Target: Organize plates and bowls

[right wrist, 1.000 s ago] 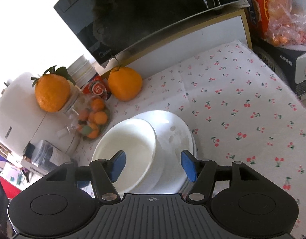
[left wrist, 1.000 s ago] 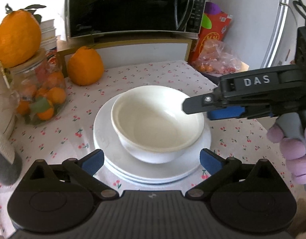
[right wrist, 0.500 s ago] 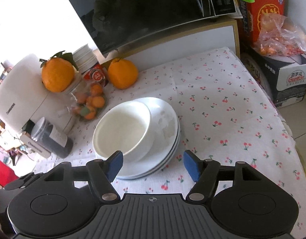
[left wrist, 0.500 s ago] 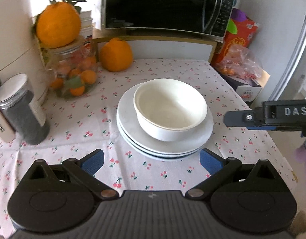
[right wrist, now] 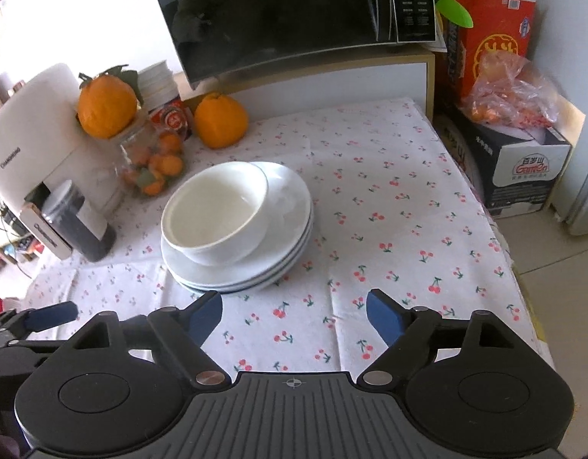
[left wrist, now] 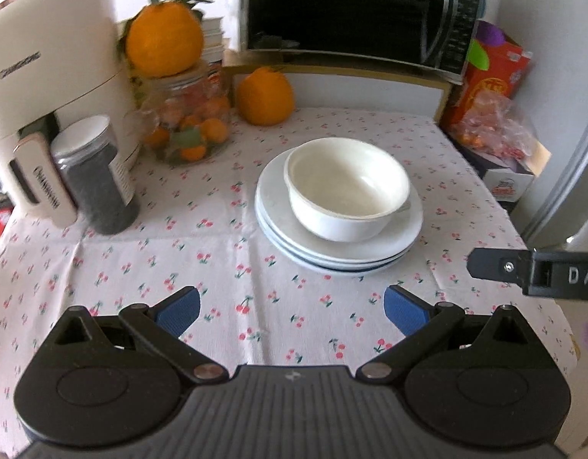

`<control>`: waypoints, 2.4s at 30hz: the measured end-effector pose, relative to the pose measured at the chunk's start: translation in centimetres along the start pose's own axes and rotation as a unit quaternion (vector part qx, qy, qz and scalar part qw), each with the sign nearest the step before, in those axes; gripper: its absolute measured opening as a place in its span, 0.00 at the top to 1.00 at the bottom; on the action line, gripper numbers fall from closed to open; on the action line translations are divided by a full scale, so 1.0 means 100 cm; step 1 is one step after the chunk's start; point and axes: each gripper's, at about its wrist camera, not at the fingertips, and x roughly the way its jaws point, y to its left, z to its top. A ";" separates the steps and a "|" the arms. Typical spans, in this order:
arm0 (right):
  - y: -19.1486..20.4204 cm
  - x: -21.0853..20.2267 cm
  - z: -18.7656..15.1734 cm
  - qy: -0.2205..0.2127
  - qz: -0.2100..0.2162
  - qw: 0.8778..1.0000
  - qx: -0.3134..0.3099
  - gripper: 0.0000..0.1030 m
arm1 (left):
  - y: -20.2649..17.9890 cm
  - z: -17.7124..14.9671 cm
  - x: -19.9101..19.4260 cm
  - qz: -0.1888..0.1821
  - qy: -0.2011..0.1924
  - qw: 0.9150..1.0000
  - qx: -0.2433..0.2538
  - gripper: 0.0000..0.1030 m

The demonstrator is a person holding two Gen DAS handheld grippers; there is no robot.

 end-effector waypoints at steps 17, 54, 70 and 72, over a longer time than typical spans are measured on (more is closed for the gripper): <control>0.012 0.011 -0.011 0.013 -0.055 0.998 -0.009 0.14 | -0.002 -0.004 -0.004 0.069 0.002 0.997 -0.023 0.00; 0.014 0.017 -0.013 0.026 -0.056 0.998 -0.015 0.14 | -0.001 -0.003 -0.004 0.089 -0.007 0.996 -0.018 0.00; 0.013 0.018 -0.014 0.027 -0.057 0.998 -0.013 0.14 | -0.001 -0.002 -0.004 0.088 -0.007 0.996 -0.018 0.00; 0.013 0.018 -0.014 0.028 -0.057 0.998 -0.014 0.14 | -0.001 -0.002 -0.004 0.089 -0.007 0.996 -0.017 0.00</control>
